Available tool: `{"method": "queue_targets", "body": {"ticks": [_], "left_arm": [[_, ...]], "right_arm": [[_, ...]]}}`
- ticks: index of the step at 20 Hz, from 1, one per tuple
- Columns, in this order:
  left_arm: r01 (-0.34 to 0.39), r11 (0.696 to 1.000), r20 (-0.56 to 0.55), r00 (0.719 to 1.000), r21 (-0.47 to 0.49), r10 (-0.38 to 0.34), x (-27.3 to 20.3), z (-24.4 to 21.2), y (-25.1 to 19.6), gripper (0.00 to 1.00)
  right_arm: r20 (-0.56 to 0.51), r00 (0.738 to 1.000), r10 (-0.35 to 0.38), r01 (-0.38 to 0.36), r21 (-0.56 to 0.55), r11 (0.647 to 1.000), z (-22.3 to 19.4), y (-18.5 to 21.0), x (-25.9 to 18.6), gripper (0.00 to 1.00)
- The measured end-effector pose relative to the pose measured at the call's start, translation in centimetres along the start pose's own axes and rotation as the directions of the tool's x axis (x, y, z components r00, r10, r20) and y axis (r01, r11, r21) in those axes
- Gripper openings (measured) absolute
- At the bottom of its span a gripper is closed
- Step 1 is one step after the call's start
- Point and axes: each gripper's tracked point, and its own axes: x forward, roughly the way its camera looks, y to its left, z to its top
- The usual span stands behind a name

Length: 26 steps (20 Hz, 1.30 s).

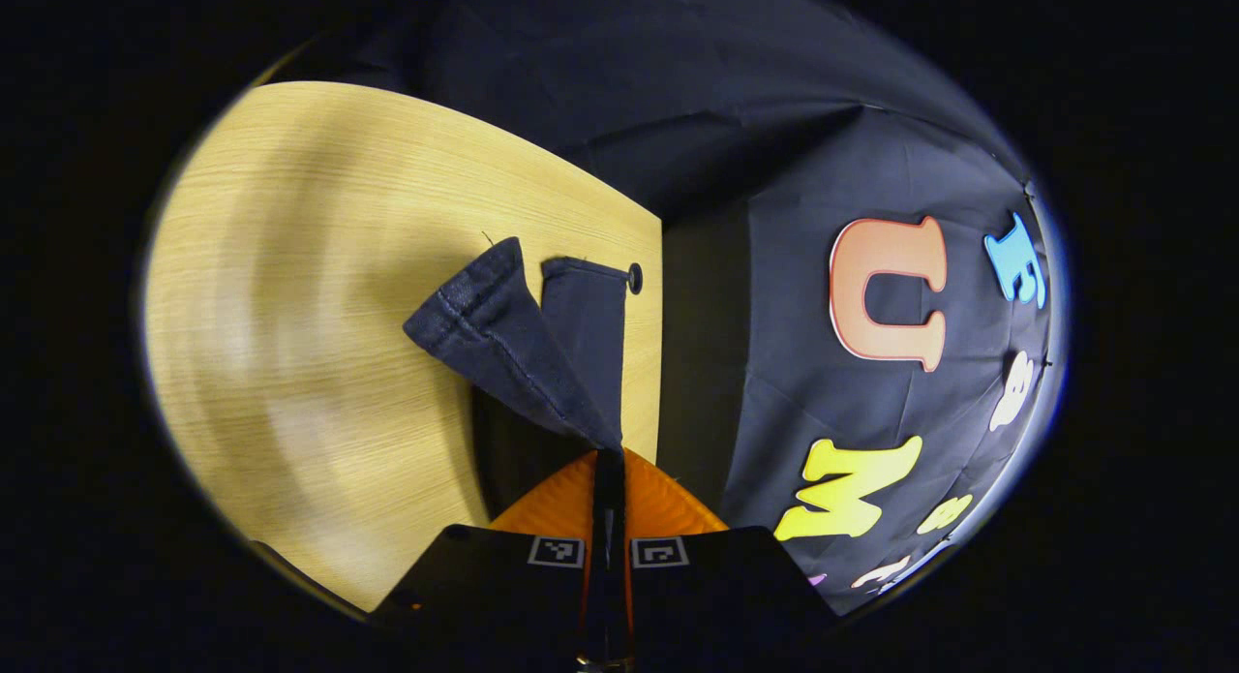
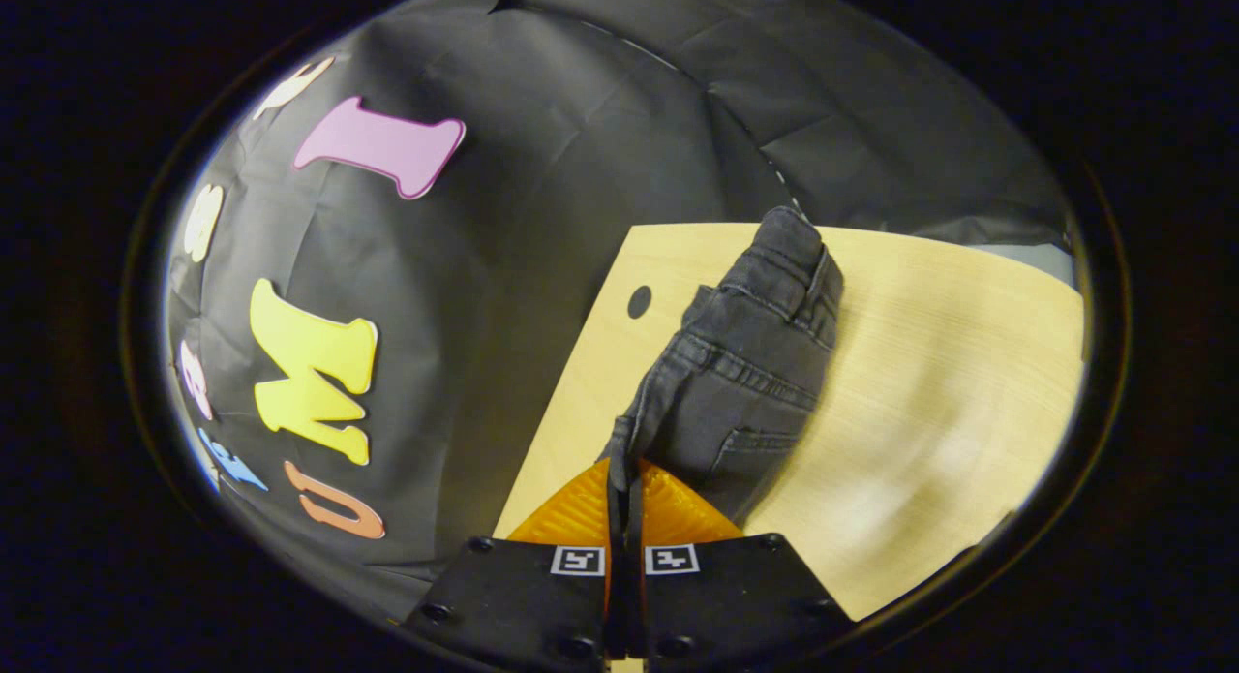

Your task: Grasp the waist and the cuffs of the jeans and fold them to make the two legs overlap; first hold the waist and fold one-third of the jeans toward the cuffs, then hold the cuffs and fold the remaining one-third in the same direction to finish folding.

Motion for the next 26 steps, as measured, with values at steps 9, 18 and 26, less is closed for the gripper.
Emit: {"method": "queue_targets", "body": {"ticks": [9,18,26], "left_arm": [[-0.060,0.985,-0.048,0.996,0.160,0.068,11.8,1.8,-2.5,0.04],[-0.158,0.966,-0.072,0.982,0.203,0.176,22.6,2.7,-0.9,0.04],[-0.240,0.921,-0.021,0.966,0.307,0.259,23.8,3.7,1.7,0.00]], "right_arm": [[-0.014,1.000,-0.024,0.023,-0.076,0.997,1.8,3.4,9.3,0.01],[-0.002,0.992,-0.125,0.124,-0.061,0.990,1.7,0.2,19.7,0.01],[-0.048,0.988,-0.149,0.146,-0.058,0.988,0.5,-0.9,22.0,0.25]]}}
